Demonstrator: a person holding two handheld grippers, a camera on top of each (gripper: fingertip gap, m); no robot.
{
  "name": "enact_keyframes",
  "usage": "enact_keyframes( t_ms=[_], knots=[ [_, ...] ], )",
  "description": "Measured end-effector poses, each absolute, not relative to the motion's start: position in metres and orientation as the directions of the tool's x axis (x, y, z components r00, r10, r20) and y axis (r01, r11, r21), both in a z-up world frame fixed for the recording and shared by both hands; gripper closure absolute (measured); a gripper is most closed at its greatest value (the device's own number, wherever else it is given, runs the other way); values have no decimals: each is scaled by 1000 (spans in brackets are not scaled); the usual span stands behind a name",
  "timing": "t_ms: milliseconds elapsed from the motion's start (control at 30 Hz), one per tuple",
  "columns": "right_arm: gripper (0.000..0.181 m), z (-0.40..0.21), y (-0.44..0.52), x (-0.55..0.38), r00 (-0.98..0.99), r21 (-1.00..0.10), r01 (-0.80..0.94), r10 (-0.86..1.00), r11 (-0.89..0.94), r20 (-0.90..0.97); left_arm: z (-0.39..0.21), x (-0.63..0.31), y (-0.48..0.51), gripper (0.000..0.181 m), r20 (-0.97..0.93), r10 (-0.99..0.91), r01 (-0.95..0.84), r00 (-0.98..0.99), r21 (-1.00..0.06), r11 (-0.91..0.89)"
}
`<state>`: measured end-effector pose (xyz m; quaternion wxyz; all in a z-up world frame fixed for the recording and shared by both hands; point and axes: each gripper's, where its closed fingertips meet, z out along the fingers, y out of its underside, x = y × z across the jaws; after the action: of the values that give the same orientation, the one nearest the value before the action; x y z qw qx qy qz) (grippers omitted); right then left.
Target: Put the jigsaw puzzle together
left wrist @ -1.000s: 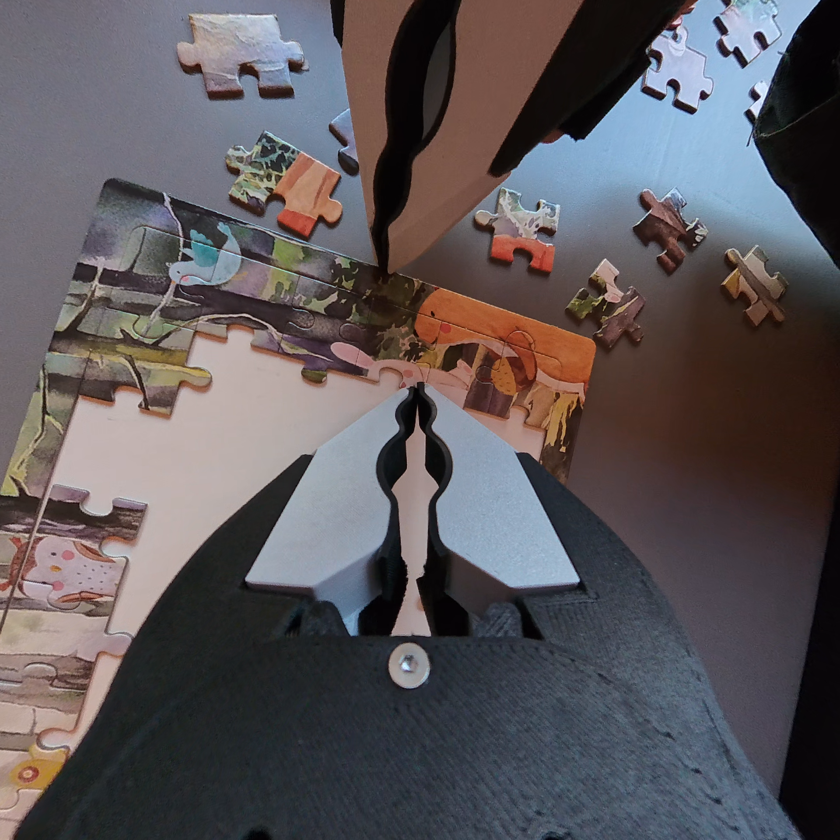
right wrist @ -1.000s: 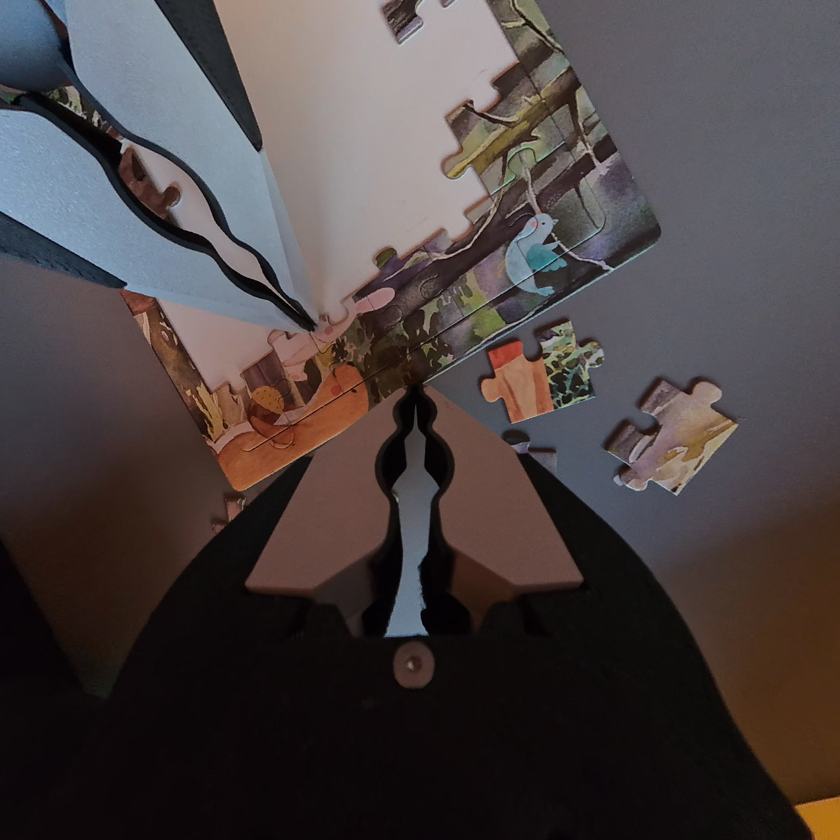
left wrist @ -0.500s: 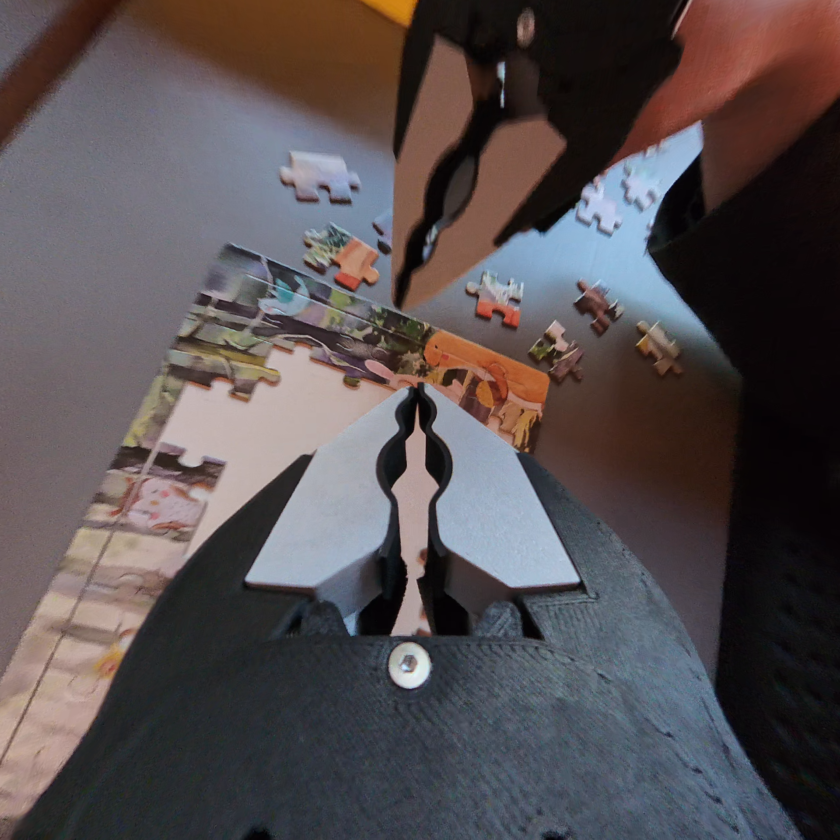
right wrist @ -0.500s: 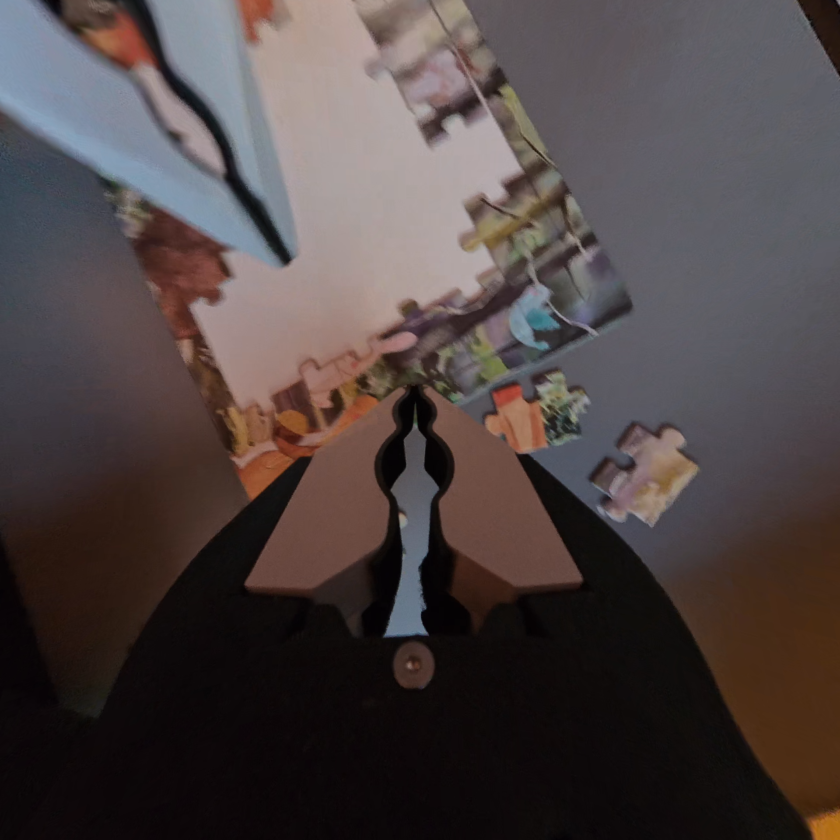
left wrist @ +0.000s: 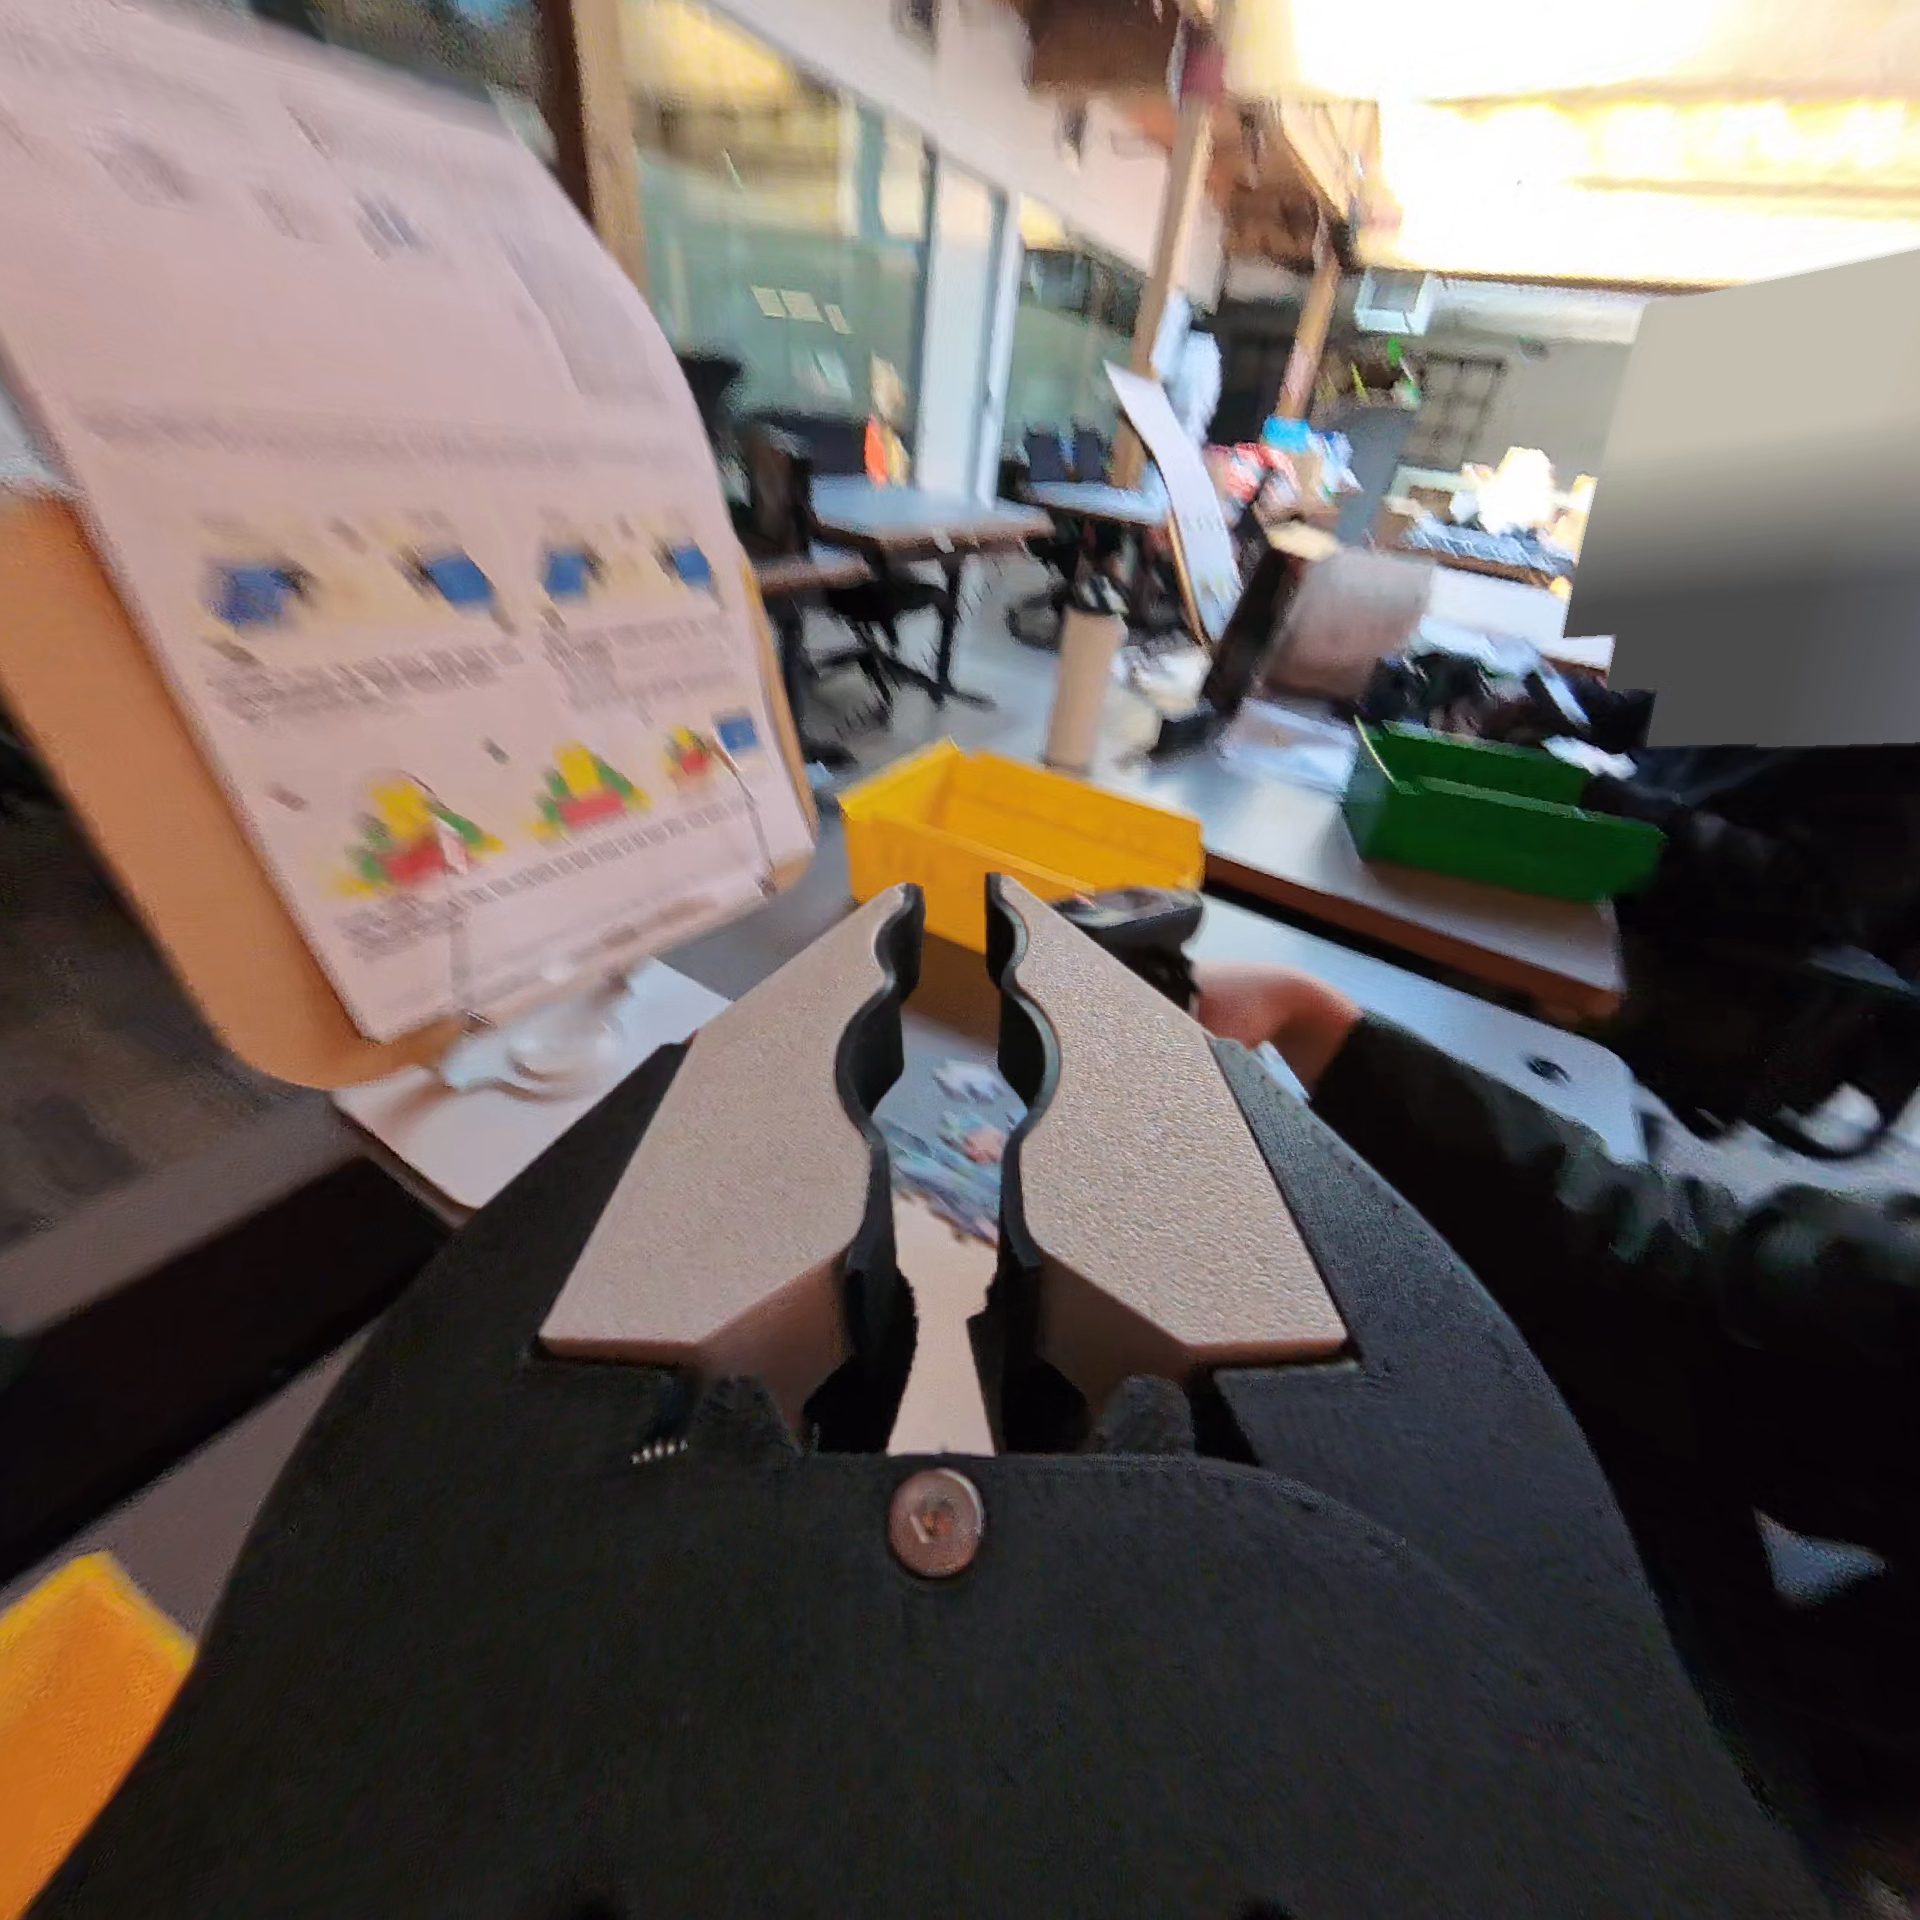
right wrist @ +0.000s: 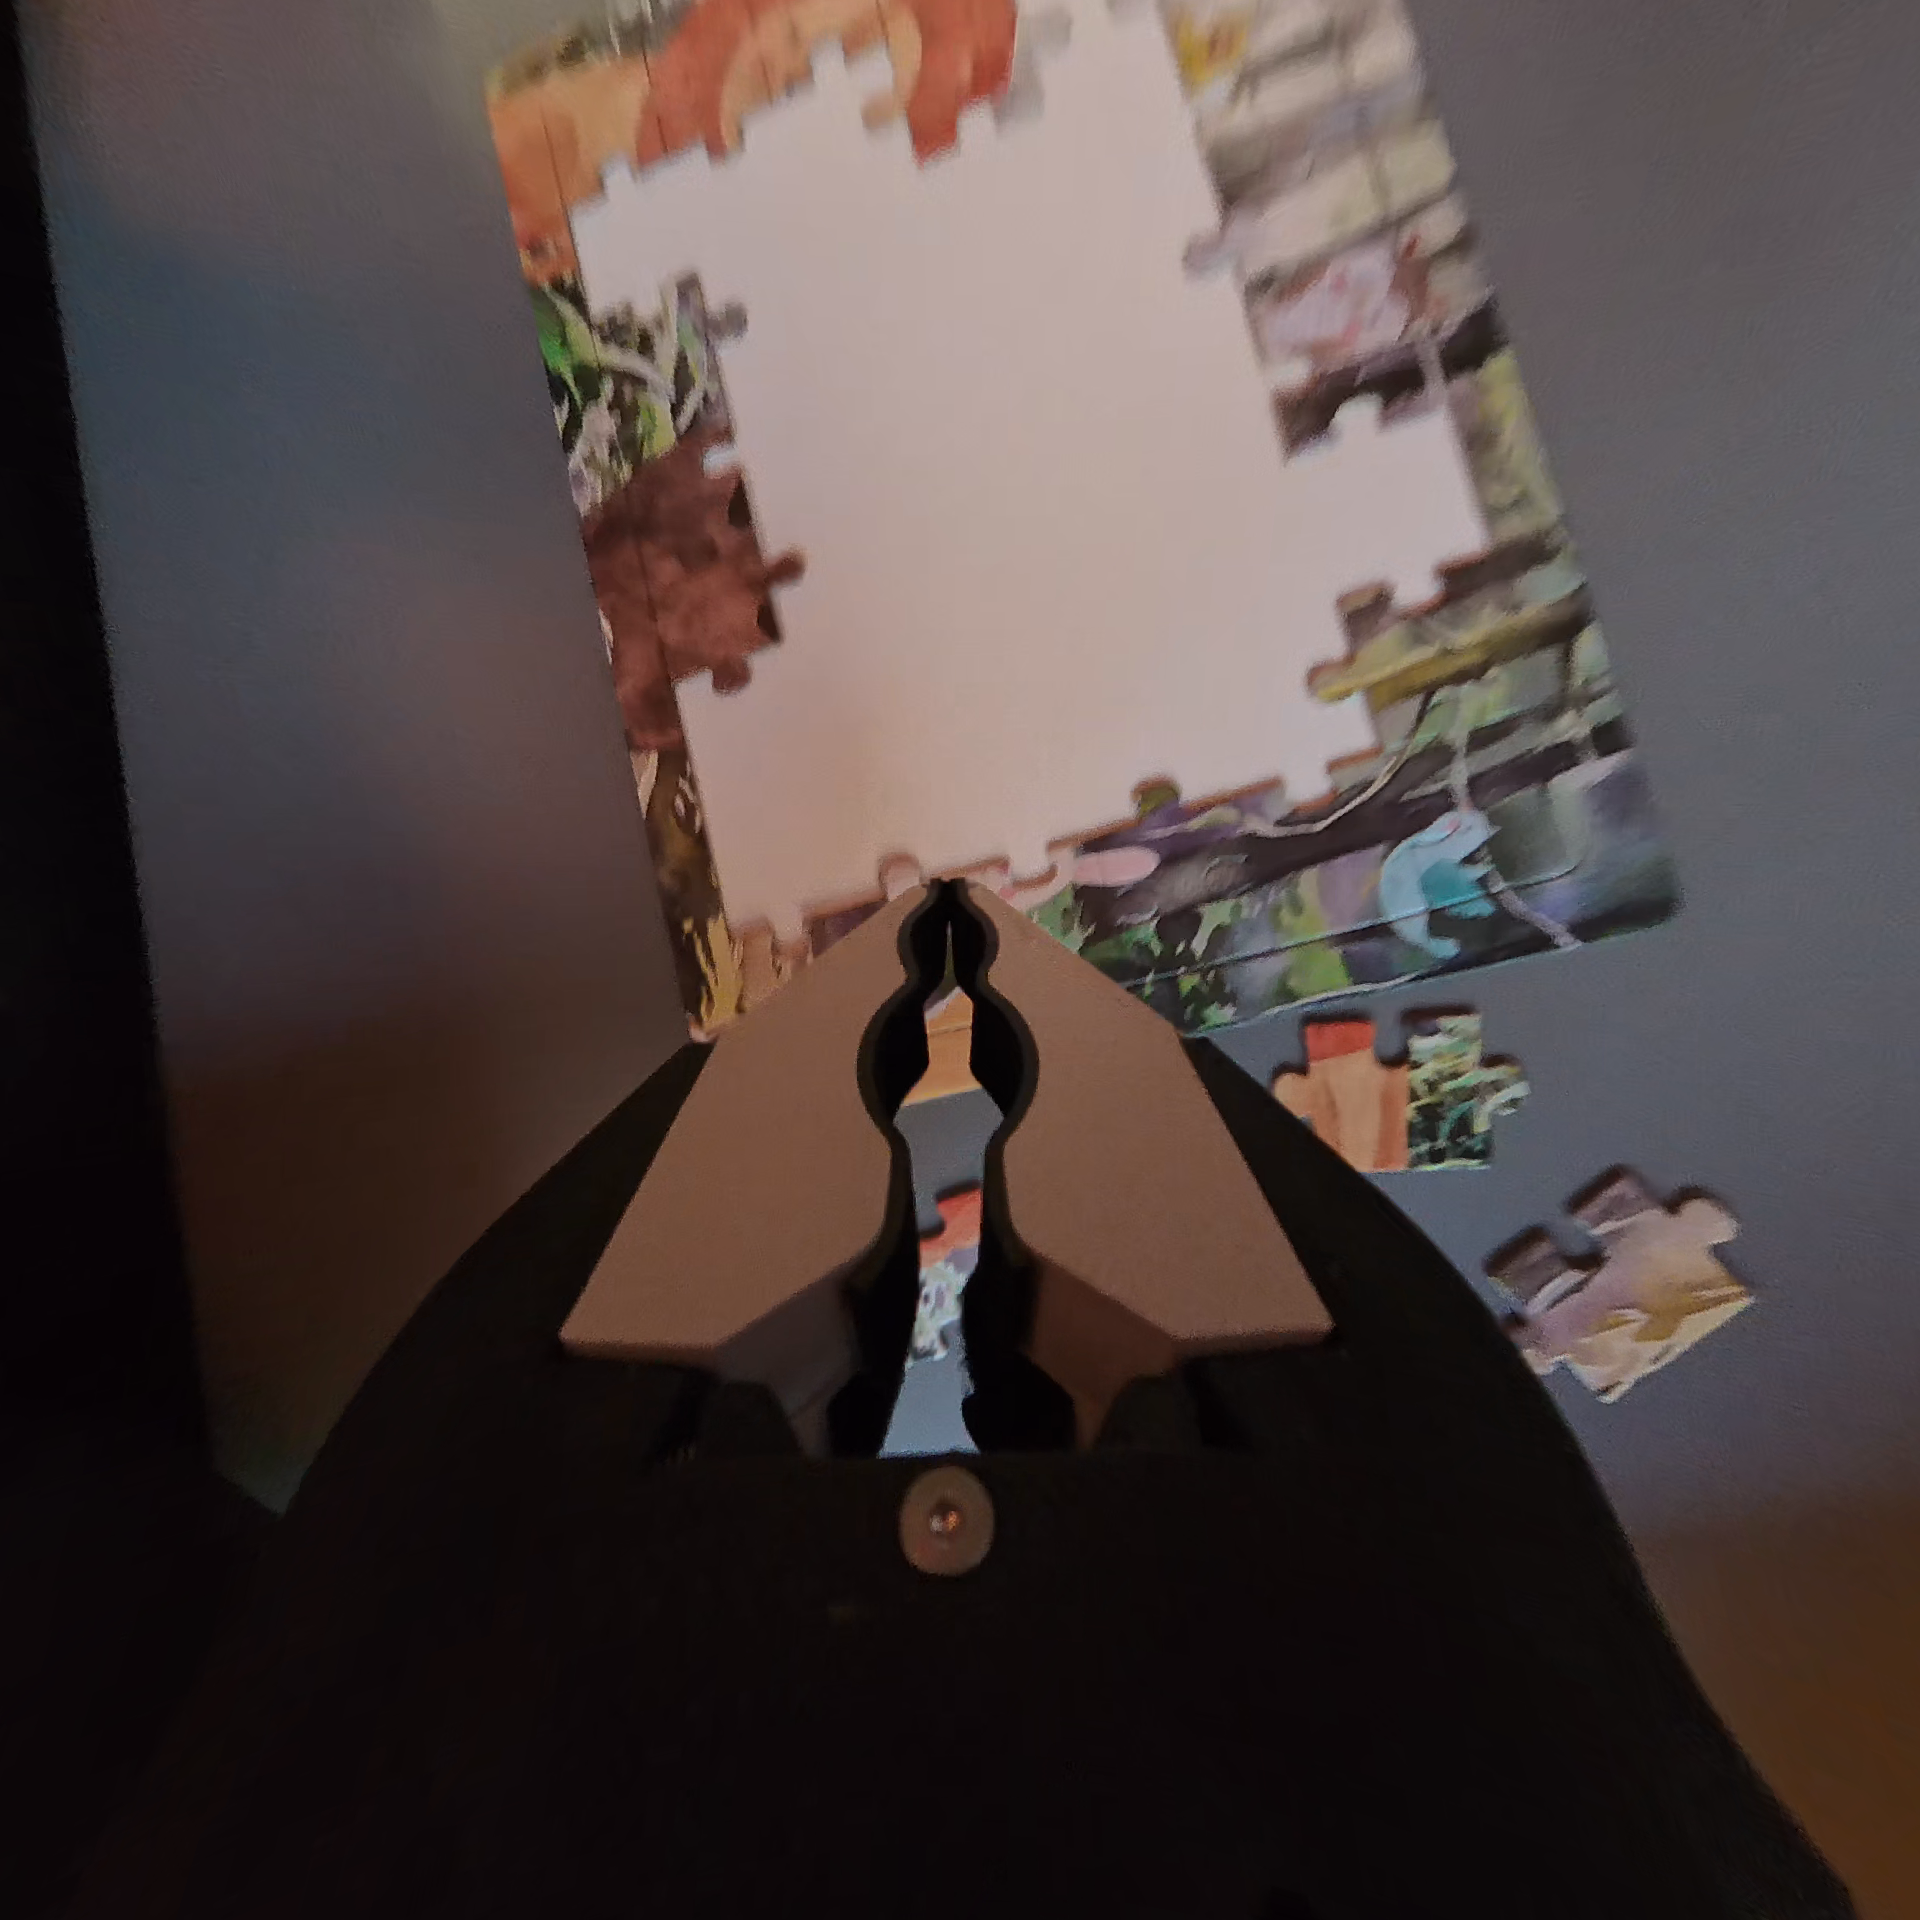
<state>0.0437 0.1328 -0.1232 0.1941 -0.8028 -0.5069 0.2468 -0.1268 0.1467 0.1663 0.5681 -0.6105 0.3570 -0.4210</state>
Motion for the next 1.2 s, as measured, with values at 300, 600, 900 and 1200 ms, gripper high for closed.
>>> enact_keyframes(
  t_ms=[300,600,900,1200],
  knots=[
    [181,-90,156,38,411,-638,704,912,-312,8,92,-285,186,125,-86,-558,-296,826,-907,-299],
    [180,-68,147,18,370,-660,710,928,-245,54,-39,-335,192,128,-58,-620,-538,782,-564,-626],
    [180,-68,145,9,355,-632,742,931,-223,88,-87,-377,236,139,-74,-411,-403,909,-411,-818],
    [180,-74,143,7,344,-614,756,936,-228,76,-91,-307,206,137,71,-845,-721,529,-488,-492]
  ],
)
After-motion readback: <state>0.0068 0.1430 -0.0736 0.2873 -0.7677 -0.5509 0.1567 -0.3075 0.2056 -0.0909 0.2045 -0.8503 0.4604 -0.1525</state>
